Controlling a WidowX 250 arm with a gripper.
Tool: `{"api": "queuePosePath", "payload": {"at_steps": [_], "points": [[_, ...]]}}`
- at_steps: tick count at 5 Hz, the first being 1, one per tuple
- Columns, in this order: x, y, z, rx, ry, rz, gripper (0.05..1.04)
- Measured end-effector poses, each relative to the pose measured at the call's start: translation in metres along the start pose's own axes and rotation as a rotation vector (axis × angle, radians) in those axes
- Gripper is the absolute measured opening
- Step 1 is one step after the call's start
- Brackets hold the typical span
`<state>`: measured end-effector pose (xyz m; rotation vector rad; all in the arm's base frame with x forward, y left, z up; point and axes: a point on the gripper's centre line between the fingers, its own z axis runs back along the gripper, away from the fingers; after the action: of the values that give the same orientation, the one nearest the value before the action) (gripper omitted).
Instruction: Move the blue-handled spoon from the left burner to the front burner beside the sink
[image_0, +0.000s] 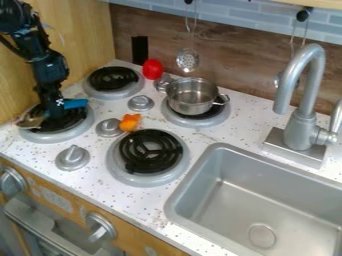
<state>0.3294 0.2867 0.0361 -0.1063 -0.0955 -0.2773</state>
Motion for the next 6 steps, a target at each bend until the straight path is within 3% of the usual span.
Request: {"api": "queuePosePath", "payload": {"at_steps": [2, 3, 4, 5, 6], "points": [[0.009, -0.058, 0.059, -0.023, -0.114, 0.006, 0.391], [0.017, -0.107, 0.075, -0.055, -0.163, -0.083, 0.391], [0.018, -0.145, 0.06, -0.054, -0.157, -0.154, 0.391], [0.015, -0.173, 0.024, -0.049, -0.109, -0.193, 0.391], [0.023, -0.194, 0.005, -0.042, -0.115, -0.237, 0.391]]}}
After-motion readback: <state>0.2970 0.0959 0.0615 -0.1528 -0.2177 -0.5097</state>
